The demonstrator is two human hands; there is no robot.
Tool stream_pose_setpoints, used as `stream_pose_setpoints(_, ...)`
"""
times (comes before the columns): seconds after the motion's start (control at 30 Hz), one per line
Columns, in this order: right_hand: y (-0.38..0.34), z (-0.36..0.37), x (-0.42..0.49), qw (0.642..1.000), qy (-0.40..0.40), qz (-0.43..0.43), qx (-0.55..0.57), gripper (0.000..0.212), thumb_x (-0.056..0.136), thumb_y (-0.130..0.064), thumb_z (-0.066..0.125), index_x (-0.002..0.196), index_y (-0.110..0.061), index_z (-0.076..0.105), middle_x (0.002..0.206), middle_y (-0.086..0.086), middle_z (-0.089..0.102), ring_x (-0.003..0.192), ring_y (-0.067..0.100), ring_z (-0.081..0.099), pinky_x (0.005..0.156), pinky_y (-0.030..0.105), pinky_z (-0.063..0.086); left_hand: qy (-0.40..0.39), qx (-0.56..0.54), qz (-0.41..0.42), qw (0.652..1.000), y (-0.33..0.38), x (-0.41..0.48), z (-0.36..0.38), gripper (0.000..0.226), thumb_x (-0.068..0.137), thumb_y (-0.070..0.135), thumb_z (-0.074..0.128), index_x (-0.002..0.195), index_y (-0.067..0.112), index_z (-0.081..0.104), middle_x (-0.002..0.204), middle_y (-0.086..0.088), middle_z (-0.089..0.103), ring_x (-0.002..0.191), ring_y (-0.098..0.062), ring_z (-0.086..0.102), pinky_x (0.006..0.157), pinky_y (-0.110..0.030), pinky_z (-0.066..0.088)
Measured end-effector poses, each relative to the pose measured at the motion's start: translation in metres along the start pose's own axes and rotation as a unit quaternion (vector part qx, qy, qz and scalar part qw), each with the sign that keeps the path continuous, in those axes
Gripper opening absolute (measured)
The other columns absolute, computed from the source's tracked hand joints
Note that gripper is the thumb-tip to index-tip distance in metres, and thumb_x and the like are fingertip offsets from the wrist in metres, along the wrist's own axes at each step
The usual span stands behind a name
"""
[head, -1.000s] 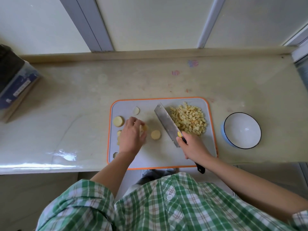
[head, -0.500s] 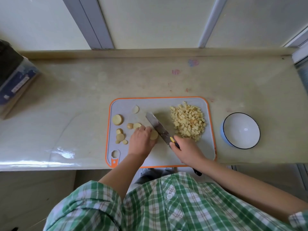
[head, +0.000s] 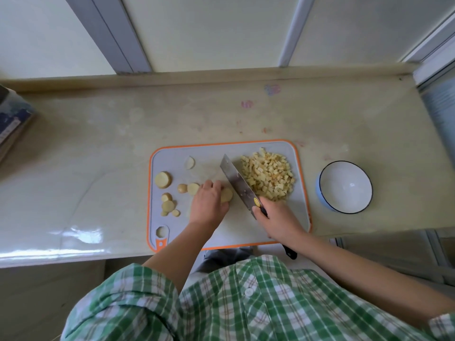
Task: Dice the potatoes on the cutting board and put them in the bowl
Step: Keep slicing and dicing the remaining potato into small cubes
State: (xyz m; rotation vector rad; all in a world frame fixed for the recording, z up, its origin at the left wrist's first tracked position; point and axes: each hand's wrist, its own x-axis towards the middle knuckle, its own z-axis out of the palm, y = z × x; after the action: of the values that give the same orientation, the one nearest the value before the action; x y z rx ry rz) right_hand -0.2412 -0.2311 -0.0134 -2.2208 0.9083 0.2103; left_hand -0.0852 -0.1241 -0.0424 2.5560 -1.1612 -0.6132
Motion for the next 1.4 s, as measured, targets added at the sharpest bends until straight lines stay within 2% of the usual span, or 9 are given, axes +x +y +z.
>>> stream_pose_setpoints(0.33, -0.006, -0.002, 0.005, 1.000, 0.000, 0.000, 0.006, 0.029, 0.097, -0.029, 0.045, 0.075, -0.011, 0.041, 0.061, 0.010, 0.052, 0.054, 0.030, 0.058, 0.052, 0.046, 0.048, 0.009, 0.003, -0.016, 1.000, -0.002, -0.005, -0.002, 0.032, 0.083, 0.031, 0.065, 0.108, 0.011, 0.058, 0.102, -0.009, 0.056, 0.095, -0.028, 0.056, 0.075, -0.036, 0.046)
stream_pose_setpoints(0.5, 0.000, -0.008, 0.005, 1.000, -0.002, 0.003, 0.015, 0.029, 0.098, -0.029, 0.043, 0.076, -0.009, 0.041, 0.060, 0.014, 0.053, 0.051, 0.028, 0.057, 0.054, 0.047, 0.048, -0.040, -0.012, -0.047, 0.998, 0.001, 0.007, -0.007, 0.033, 0.082, 0.027, 0.072, 0.107, 0.013, 0.055, 0.107, -0.007, 0.051, 0.099, -0.026, 0.054, 0.078, -0.034, 0.044)
stream_pose_setpoints(0.7, 0.001, -0.011, 0.003, 0.999, -0.003, 0.008, 0.044, 0.033, 0.099, -0.028, 0.043, 0.069, -0.019, 0.035, 0.056, 0.007, 0.049, 0.043, 0.023, 0.058, 0.049, 0.045, 0.048, -0.100, -0.095, -0.082, 0.987, 0.005, 0.019, -0.015, 0.024, 0.076, 0.015, 0.073, 0.081, 0.016, 0.049, 0.078, 0.002, 0.051, 0.073, -0.019, 0.048, 0.056, -0.024, 0.034)
stream_pose_setpoints(0.87, 0.001, -0.015, 0.006, 0.997, -0.002, 0.021, 0.068, 0.035, 0.100, -0.028, 0.043, 0.068, -0.018, 0.033, 0.056, 0.003, 0.045, 0.040, 0.017, 0.058, 0.047, 0.041, 0.046, -0.008, -0.348, -0.235, 0.907, 0.009, 0.017, -0.011, 0.026, 0.077, 0.019, 0.079, 0.091, 0.013, 0.058, 0.077, -0.001, 0.061, 0.061, -0.015, 0.056, 0.050, -0.023, 0.043)
stream_pose_setpoints(0.93, 0.001, -0.015, 0.007, 0.998, -0.001, 0.015, 0.061, 0.035, 0.100, -0.028, 0.043, 0.068, -0.019, 0.032, 0.054, 0.002, 0.046, 0.039, 0.017, 0.057, 0.048, 0.041, 0.045, 0.017, -0.379, -0.272, 0.884, 0.012, 0.015, -0.008, 0.023, 0.082, 0.021, 0.076, 0.095, 0.011, 0.060, 0.081, -0.002, 0.065, 0.060, -0.016, 0.062, 0.053, -0.027, 0.050)
stream_pose_setpoints(1.07, 0.002, -0.012, 0.008, 1.000, 0.000, -0.002, 0.028, 0.032, 0.099, -0.028, 0.044, 0.070, -0.015, 0.037, 0.057, 0.008, 0.051, 0.048, 0.024, 0.059, 0.051, 0.043, 0.047, 0.037, -0.277, -0.271, 0.921, 0.011, 0.010, -0.002, 0.013, 0.086, 0.028, 0.069, 0.088, 0.017, 0.064, 0.078, -0.002, 0.069, 0.070, -0.023, 0.068, 0.069, -0.037, 0.058)
stream_pose_setpoints(1.2, 0.004, -0.005, 0.007, 0.999, -0.010, -0.029, -0.013, 0.031, 0.097, -0.029, 0.045, 0.073, -0.010, 0.041, 0.058, 0.010, 0.049, 0.052, 0.029, 0.055, 0.050, 0.044, 0.044, 0.056, -0.221, -0.231, 0.946, 0.009, 0.005, -0.005, 0.013, 0.086, 0.024, 0.070, 0.078, 0.015, 0.066, 0.071, -0.002, 0.068, 0.067, -0.023, 0.066, 0.067, -0.035, 0.055)
stream_pose_setpoints(1.3, 0.003, -0.003, 0.005, 0.998, -0.005, -0.053, -0.042, 0.035, 0.097, -0.026, 0.048, 0.067, -0.017, 0.033, 0.051, 0.001, 0.038, 0.049, 0.024, 0.044, 0.049, 0.037, 0.029, 0.070, -0.216, -0.230, 0.946, 0.011, 0.005, -0.007, 0.011, 0.085, 0.021, 0.071, 0.084, 0.010, 0.071, 0.073, 0.001, 0.066, 0.067, -0.019, 0.062, 0.064, -0.030, 0.050)
stream_pose_setpoints(1.4, 0.003, -0.005, 0.005, 0.998, -0.005, -0.051, -0.041, 0.034, 0.098, -0.026, 0.046, 0.067, -0.019, 0.032, 0.053, 0.001, 0.040, 0.048, 0.022, 0.044, 0.048, 0.036, 0.030, 0.079, -0.211, -0.226, 0.948, 0.014, 0.005, -0.007, 0.010, 0.086, 0.023, 0.070, 0.090, 0.015, 0.068, 0.077, 0.000, 0.065, 0.069, -0.018, 0.061, 0.064, -0.027, 0.045)
